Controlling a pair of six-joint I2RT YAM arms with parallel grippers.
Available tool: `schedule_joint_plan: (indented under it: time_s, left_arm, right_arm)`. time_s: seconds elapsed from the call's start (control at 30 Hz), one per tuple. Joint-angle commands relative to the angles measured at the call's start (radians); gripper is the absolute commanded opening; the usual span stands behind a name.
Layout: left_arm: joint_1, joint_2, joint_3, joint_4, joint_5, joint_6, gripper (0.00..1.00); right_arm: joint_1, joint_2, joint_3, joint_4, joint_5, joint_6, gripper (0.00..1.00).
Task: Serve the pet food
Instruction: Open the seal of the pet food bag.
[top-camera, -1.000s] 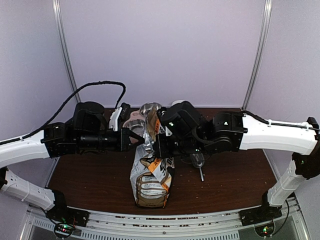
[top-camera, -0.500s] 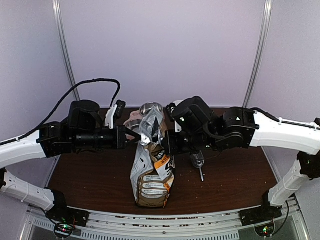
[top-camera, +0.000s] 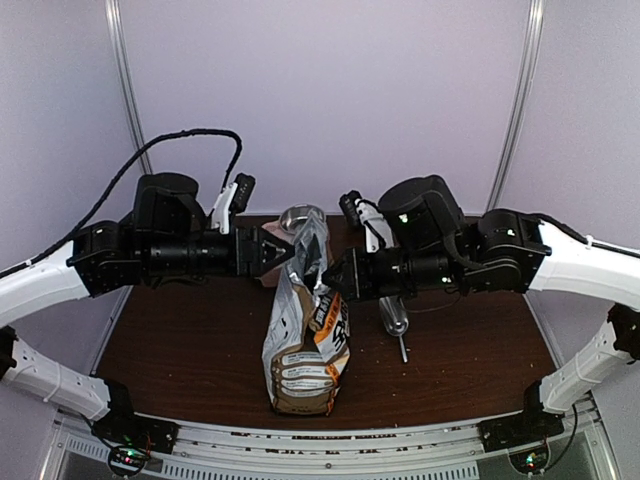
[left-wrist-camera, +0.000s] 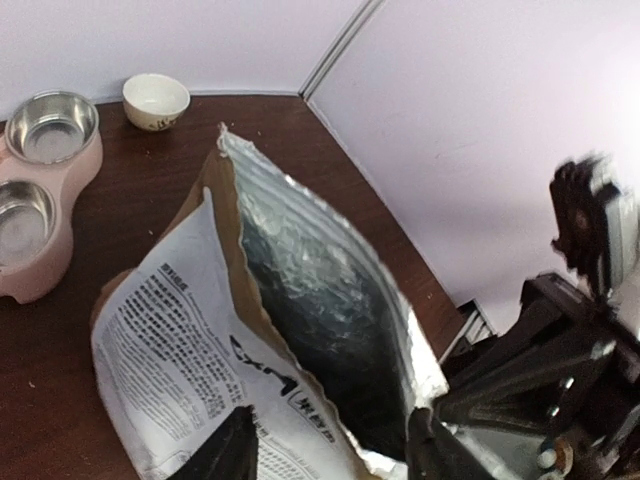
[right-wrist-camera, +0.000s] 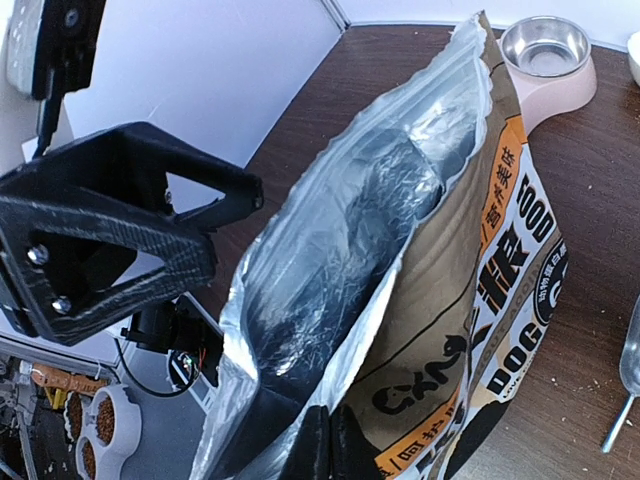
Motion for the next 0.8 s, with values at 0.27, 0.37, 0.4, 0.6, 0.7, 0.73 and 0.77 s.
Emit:
schedule_joint_plan:
  time_s: [0.27, 0.37, 0.4, 0.6, 0.7, 0.73, 0.77]
  left_arm:
    - [0.018, 0.13, 0.153, -0.143, -0.031, 0.062, 0.77]
    - [0.018, 0.145, 0.162, -0.143, -0.023, 0.061, 0.77]
    - [0.018, 0.147, 0.163, -0.142, -0.025, 0.061, 0.76]
    - [0.018, 0.147, 0.162, -0.138, -0.031, 0.058, 0.65]
    - [0.018, 0.146, 0.159, -0.137, -0.027, 0.056, 0.6]
    - [0.018, 0.146, 0.158, -0.137, -0.026, 0.055, 0.58]
    - [0.018, 0.146, 0.157, -0.137, -0.026, 0.054, 0.57]
  right_arm:
    - [-0.014, -0.052, 0.003, 0.035, -0.046, -0.035, 0.28]
    - [-0.015, -0.048, 0.017, 0.015, -0.02, -0.039, 0.4]
    - [-0.017, -0.042, 0.025, 0.005, -0.008, -0.039, 0.42]
    - [-0.037, 0.006, 0.075, -0.023, -0.004, -0.046, 0.43]
    - [-0.043, 0.035, 0.107, -0.028, -0.015, -0.059, 0.42]
    - [-0.043, 0.046, 0.116, -0.028, -0.021, -0.063, 0.42]
    - [-0.044, 0.055, 0.126, -0.028, -0.026, -0.066, 0.42]
